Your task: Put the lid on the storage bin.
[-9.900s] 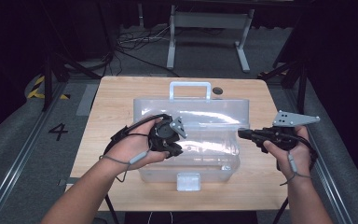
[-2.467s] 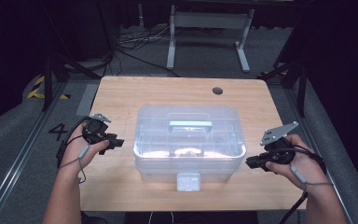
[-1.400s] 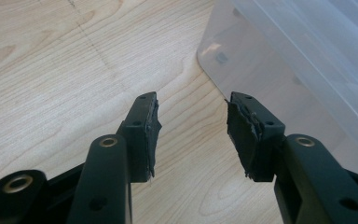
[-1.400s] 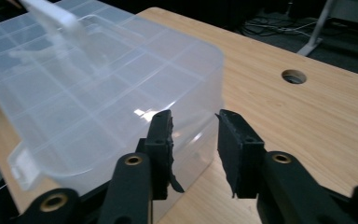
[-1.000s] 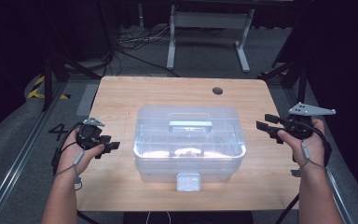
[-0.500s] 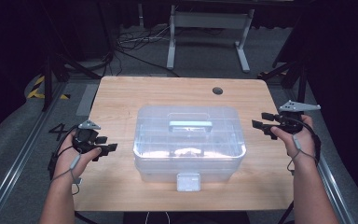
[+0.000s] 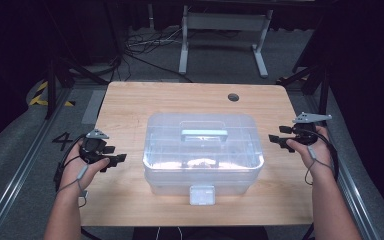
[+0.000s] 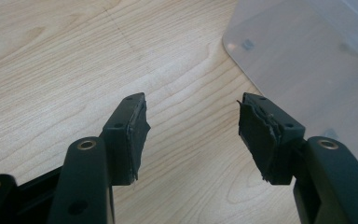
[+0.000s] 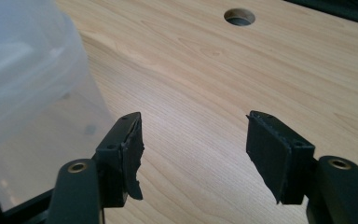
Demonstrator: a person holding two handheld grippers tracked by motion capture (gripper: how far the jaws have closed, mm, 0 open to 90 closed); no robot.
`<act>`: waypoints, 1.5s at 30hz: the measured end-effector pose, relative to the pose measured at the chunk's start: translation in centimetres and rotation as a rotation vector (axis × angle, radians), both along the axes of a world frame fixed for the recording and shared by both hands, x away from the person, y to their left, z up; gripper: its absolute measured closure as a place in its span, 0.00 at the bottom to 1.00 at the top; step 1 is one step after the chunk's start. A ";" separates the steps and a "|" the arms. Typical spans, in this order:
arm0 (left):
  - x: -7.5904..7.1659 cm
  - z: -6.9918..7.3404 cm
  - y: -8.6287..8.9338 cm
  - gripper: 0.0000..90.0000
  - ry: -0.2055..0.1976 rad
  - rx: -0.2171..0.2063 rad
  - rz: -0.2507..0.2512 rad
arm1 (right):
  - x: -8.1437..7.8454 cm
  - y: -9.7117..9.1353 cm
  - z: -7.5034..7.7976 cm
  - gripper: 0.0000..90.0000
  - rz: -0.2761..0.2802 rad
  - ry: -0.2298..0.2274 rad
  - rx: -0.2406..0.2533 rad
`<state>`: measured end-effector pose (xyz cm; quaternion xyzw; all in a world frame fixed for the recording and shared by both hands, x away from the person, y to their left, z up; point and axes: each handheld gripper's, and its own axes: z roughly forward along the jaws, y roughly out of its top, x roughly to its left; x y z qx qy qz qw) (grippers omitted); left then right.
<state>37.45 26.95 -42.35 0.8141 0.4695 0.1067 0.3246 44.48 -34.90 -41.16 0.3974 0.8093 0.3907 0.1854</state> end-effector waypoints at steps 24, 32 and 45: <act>0.0 -2.7 -0.1 0.41 0.095 0.071 -0.084 | -0.9 -0.7 -4.6 0.41 0.033 0.084 -0.070; 0.0 -2.9 -0.1 0.39 0.118 0.078 -0.108 | -1.6 -0.1 -5.4 0.41 0.053 0.093 -0.088; -0.1 -2.9 -0.1 0.39 0.123 0.076 -0.108 | -3.0 1.2 -6.1 0.41 0.085 0.075 -0.122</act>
